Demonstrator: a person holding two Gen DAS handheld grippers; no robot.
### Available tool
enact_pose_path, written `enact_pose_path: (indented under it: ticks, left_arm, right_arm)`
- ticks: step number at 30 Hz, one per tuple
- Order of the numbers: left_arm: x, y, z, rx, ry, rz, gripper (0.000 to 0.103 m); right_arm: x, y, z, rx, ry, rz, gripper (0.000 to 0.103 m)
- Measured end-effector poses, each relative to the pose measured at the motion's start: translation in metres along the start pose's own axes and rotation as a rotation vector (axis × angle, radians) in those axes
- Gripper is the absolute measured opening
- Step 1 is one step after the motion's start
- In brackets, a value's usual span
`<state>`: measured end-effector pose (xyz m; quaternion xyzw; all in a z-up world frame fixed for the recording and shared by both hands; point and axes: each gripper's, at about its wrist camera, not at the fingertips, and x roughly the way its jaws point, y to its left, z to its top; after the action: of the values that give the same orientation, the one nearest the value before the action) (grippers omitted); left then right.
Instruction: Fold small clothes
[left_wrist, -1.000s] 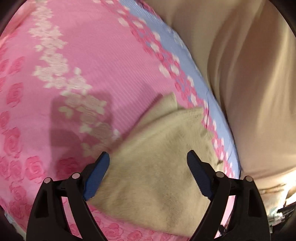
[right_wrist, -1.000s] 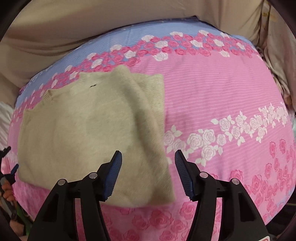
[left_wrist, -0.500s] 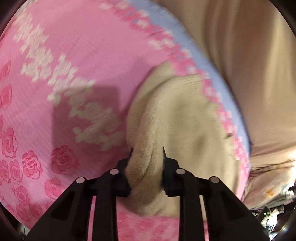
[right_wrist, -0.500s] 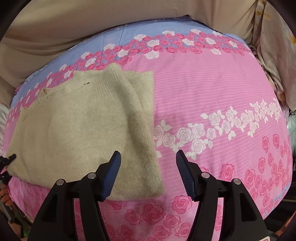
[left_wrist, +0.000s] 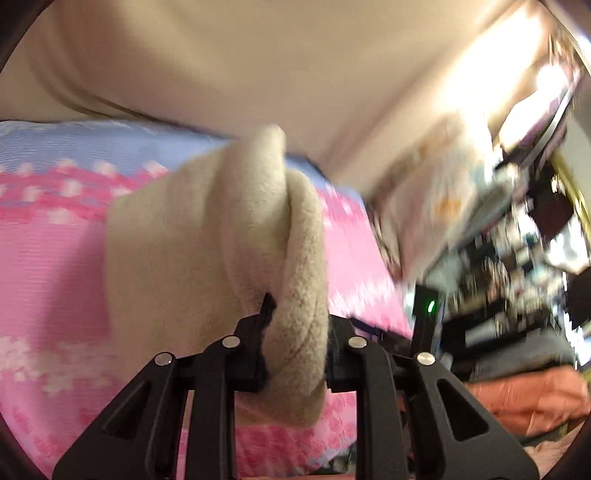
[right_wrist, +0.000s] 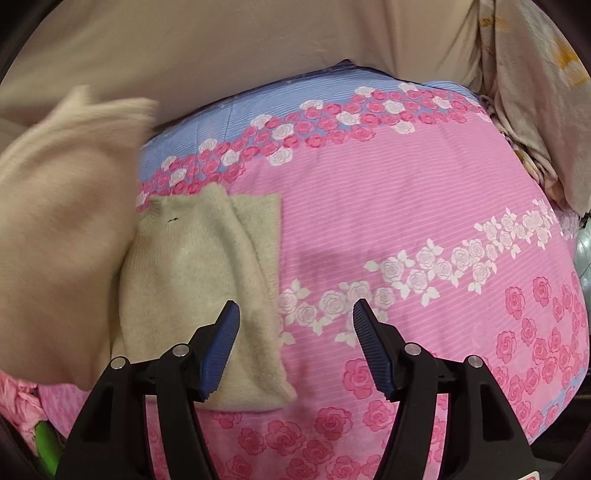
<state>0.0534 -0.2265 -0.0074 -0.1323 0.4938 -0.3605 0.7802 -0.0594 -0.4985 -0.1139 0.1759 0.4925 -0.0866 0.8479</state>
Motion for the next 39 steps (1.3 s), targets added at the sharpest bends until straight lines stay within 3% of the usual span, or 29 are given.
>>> enact_pose_path:
  ticks: [4, 6, 7, 8, 11, 13, 17, 20, 22, 23, 25, 29, 31, 32, 34, 37, 38, 39]
  left_arm:
    - [0.09, -0.01, -0.031, 0.032, 0.251, 0.062, 0.03]
    - [0.099, -0.002, -0.038, -0.054, 0.292, 0.051, 0.029]
    - [0.091, 0.0, -0.038, -0.08, 0.265, 0.028, 0.034]
    - [0.08, 0.0, -0.036, -0.089, 0.232, 0.031, 0.048]
    - [0.034, 0.006, -0.025, -0.092, 0.094, 0.075, 0.068]
    - [0.008, 0.015, -0.019, -0.111, 0.021, 0.135, 0.07]
    - [-0.021, 0.05, -0.004, -0.166, -0.052, 0.267, 0.07]
    - [-0.034, 0.073, -0.01, -0.215, -0.076, 0.321, 0.071]
    - [-0.039, 0.087, -0.019, -0.265, -0.081, 0.325, 0.071]
    - [-0.044, 0.093, -0.023, -0.288, -0.085, 0.331, 0.071]
    - [-0.054, 0.105, -0.029, -0.338, -0.094, 0.335, 0.071]
    - [-0.08, 0.114, -0.036, -0.364, -0.145, 0.333, 0.072]
    - [-0.087, 0.115, -0.036, -0.365, -0.155, 0.334, 0.074]
    - [-0.086, 0.116, -0.037, -0.366, -0.153, 0.334, 0.074]
    - [-0.08, 0.116, -0.04, -0.371, -0.138, 0.333, 0.075]
    - [-0.062, 0.116, -0.045, -0.391, -0.094, 0.324, 0.075]
    - [-0.057, 0.116, -0.046, -0.4, -0.076, 0.327, 0.075]
    - [-0.052, 0.114, -0.048, -0.408, -0.053, 0.33, 0.075]
  right_arm:
    - [0.003, -0.024, -0.005, 0.042, 0.019, 0.014, 0.067]
    - [0.005, -0.031, -0.009, 0.062, 0.039, 0.018, 0.067]
    - [0.003, -0.032, -0.009, 0.07, 0.048, 0.038, 0.067]
    - [0.0, -0.031, -0.01, 0.072, 0.047, 0.061, 0.067]
    - [-0.006, -0.022, -0.011, 0.09, 0.064, 0.17, 0.07]
    - [0.002, -0.011, -0.011, 0.088, 0.116, 0.237, 0.071]
    - [0.019, 0.004, -0.009, 0.173, 0.235, 0.378, 0.071]
    - [0.038, 0.024, -0.005, 0.187, 0.34, 0.352, 0.074]
    - [0.054, 0.041, -0.003, 0.134, 0.379, 0.267, 0.061]
    - [0.062, 0.051, -0.001, 0.1, 0.393, 0.239, 0.021]
    - [0.054, 0.076, 0.01, 0.014, 0.36, 0.229, 0.018]
    - [-0.04, 0.137, 0.047, -0.233, 0.138, 0.549, 0.016]
    - [-0.062, 0.142, 0.057, -0.29, 0.108, 0.658, 0.016]
    - [-0.057, 0.14, 0.058, -0.302, 0.112, 0.659, 0.016]
    - [-0.015, 0.125, 0.049, -0.33, 0.158, 0.541, 0.02]
    - [0.088, 0.072, 0.024, -0.222, 0.327, 0.153, 0.025]
    - [0.093, 0.063, 0.02, -0.195, 0.33, 0.138, 0.025]
    - [0.078, 0.062, 0.021, -0.17, 0.275, 0.175, 0.025]
